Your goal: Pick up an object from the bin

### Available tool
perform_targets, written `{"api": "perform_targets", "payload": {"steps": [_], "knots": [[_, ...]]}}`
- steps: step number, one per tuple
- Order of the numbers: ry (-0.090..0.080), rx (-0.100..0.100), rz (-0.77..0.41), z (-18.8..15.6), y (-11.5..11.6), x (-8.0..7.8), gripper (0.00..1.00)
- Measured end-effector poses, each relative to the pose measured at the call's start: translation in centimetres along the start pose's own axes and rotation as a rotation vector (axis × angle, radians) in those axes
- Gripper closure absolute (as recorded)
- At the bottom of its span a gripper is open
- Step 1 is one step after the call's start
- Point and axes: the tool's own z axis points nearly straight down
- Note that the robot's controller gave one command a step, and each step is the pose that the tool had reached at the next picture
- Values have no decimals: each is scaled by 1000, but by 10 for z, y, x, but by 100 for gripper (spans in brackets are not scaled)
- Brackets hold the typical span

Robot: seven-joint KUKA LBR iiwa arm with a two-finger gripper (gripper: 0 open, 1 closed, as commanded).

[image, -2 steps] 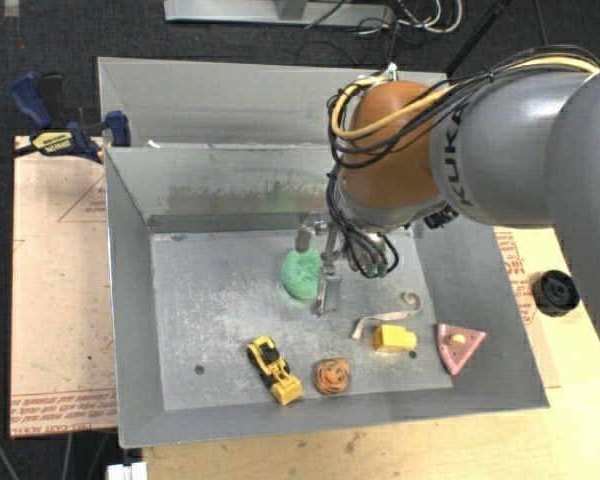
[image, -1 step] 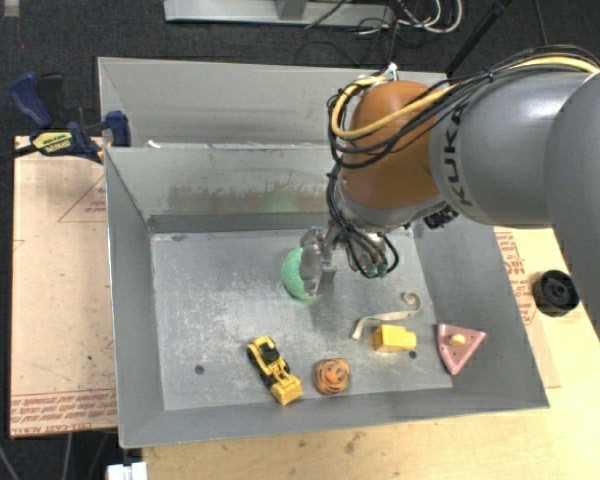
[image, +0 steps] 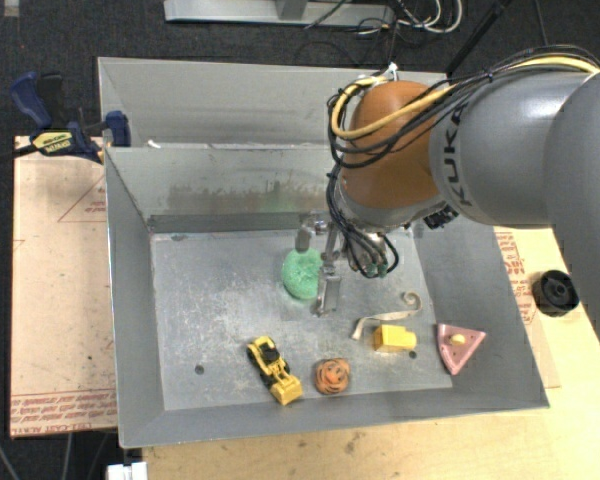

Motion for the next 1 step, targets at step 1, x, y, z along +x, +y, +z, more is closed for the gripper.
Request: {"api": "perform_targets", "payload": {"steps": [1], "knots": [[0,0,0,0,0,0,0]]}}
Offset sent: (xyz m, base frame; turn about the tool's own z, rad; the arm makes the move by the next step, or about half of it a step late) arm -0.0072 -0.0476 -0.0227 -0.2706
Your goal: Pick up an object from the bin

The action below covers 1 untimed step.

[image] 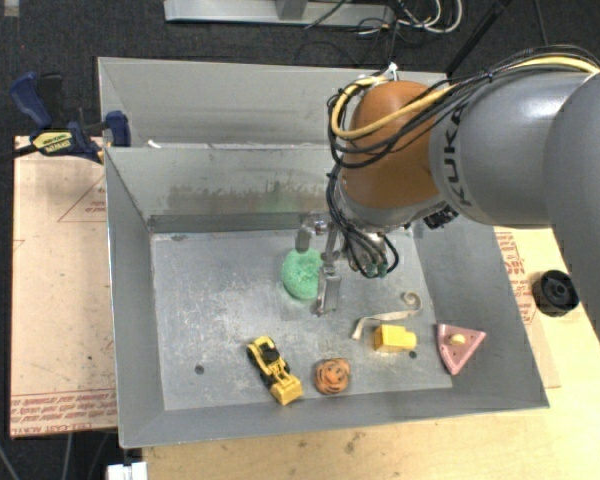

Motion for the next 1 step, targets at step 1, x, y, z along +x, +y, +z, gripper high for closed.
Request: {"api": "perform_targets", "payload": {"steps": [1], "knots": [[-2,-1,-106,7,-13,2,0]]}}
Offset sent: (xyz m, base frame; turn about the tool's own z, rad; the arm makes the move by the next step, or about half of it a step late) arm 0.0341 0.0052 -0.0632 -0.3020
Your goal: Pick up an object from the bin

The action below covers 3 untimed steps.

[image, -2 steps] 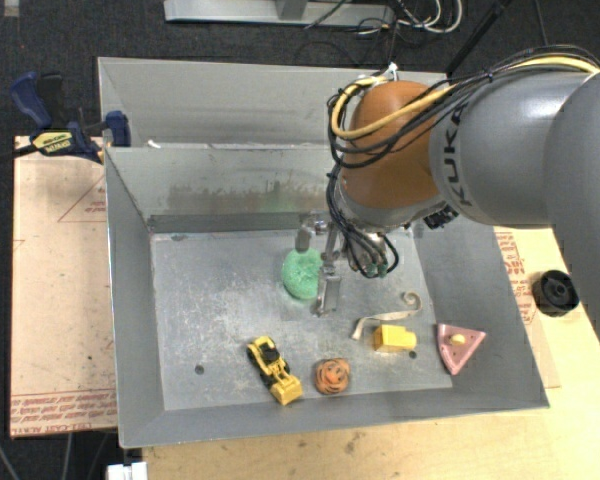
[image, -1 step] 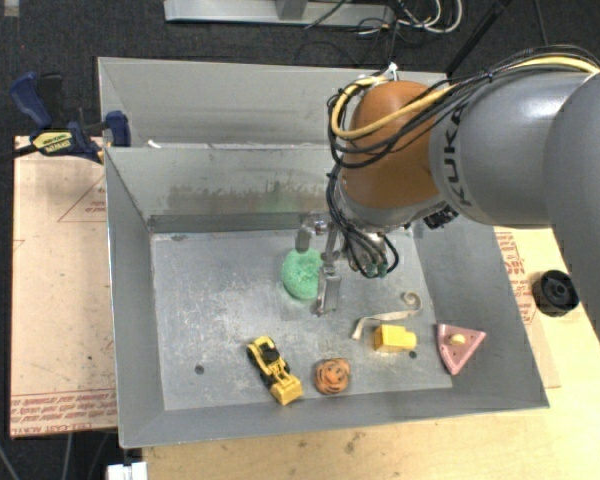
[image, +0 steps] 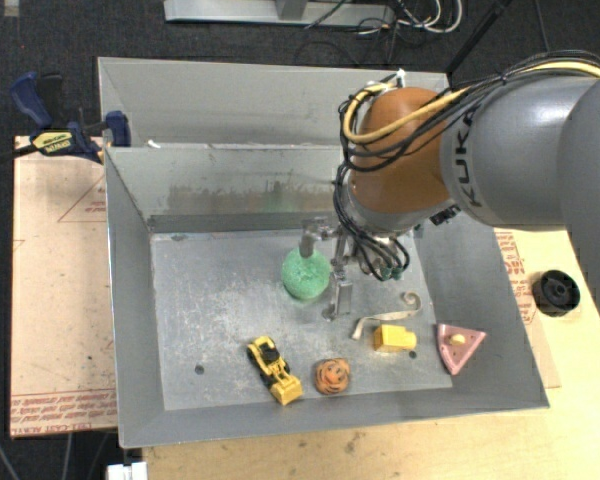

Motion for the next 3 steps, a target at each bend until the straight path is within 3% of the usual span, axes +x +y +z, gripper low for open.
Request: {"api": "perform_targets", "payload": {"steps": [1,2,3], "knots": [[-5,5,-177,42,3,-30,0],[-5,0,-68,62,11,-35,100],[3,1,-29,56,5,-25,100]]}}
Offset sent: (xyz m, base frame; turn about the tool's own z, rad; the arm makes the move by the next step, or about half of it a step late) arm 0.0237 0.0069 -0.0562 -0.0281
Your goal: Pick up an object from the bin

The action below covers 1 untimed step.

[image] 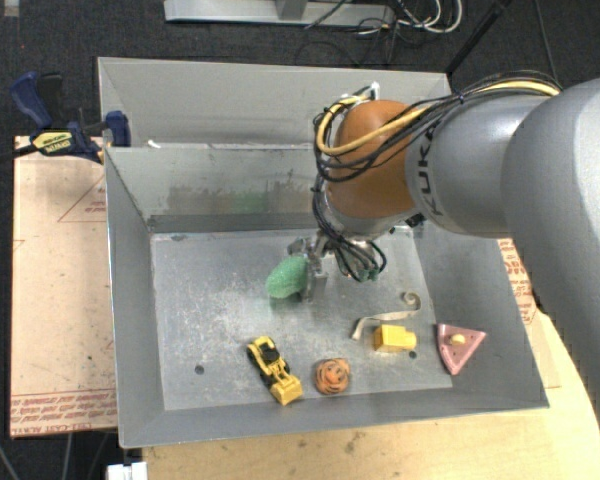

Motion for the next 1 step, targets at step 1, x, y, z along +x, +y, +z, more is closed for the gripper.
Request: {"api": "perform_targets", "payload": {"steps": [1], "knots": [[-10,2,-30,-189,-23,12,100]]}}
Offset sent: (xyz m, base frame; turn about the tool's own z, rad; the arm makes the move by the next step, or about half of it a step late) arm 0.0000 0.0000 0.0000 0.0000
